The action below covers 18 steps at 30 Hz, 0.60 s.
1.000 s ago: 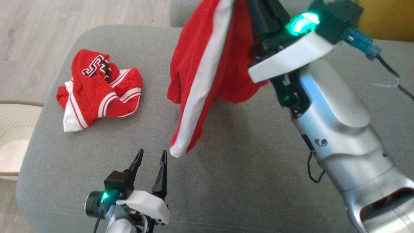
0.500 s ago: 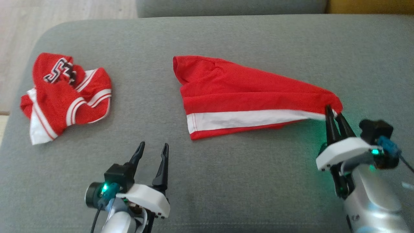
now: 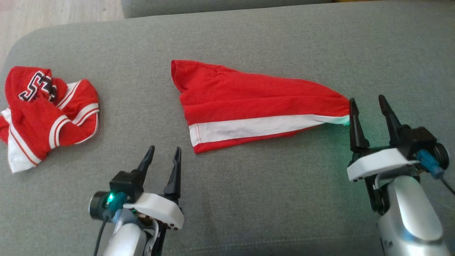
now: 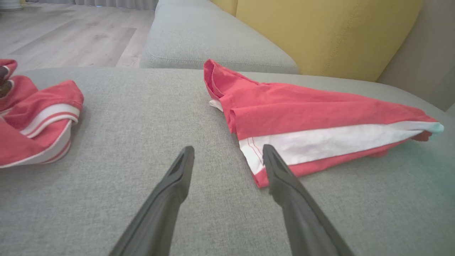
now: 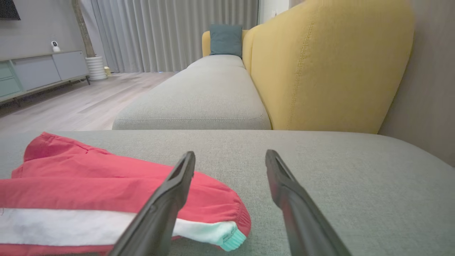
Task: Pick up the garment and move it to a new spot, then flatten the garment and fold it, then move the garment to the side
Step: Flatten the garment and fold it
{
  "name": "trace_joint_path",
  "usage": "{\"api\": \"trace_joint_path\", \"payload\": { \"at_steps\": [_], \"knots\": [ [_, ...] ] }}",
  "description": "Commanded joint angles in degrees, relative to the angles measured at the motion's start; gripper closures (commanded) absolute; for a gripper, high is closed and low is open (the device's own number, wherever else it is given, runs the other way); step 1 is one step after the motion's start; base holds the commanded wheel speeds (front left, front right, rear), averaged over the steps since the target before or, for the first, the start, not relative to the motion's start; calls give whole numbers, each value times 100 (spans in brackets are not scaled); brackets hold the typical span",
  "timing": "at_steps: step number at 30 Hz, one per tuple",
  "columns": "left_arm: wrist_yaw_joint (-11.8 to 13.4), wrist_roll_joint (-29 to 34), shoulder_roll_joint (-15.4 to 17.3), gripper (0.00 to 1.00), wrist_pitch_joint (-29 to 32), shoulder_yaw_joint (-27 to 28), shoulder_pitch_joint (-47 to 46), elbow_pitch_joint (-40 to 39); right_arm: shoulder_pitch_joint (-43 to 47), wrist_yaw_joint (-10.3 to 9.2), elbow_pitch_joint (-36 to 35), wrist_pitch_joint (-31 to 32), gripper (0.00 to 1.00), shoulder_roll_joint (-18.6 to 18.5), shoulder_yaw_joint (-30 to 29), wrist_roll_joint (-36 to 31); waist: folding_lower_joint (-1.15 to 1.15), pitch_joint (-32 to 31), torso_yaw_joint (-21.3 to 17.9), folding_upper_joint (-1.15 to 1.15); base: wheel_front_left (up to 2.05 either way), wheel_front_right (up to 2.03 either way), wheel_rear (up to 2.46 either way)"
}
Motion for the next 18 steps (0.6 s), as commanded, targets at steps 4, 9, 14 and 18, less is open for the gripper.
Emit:
{"api": "trace_joint_path", "payload": {
  "at_steps": [4,9,14,18],
  "knots": [
    [231,-16,20,0,-32,312,-207,-280,201,-5,-606,-37,0,90,146,-10,0,-21,-23,0,0,0,0],
    [411,191,20,0,-32,515,-98,-296,522,-5,-779,-37,0,96,297,247,0,-117,49,0,0,0,0],
    [516,300,20,0,-32,770,95,-309,726,-5,-713,-37,0,97,307,435,0,-231,151,0,0,0,0],
    [546,342,20,0,-32,919,248,-322,834,-5,-650,-37,0,97,287,489,0,-363,216,0,0,0,0]
  ]
}}
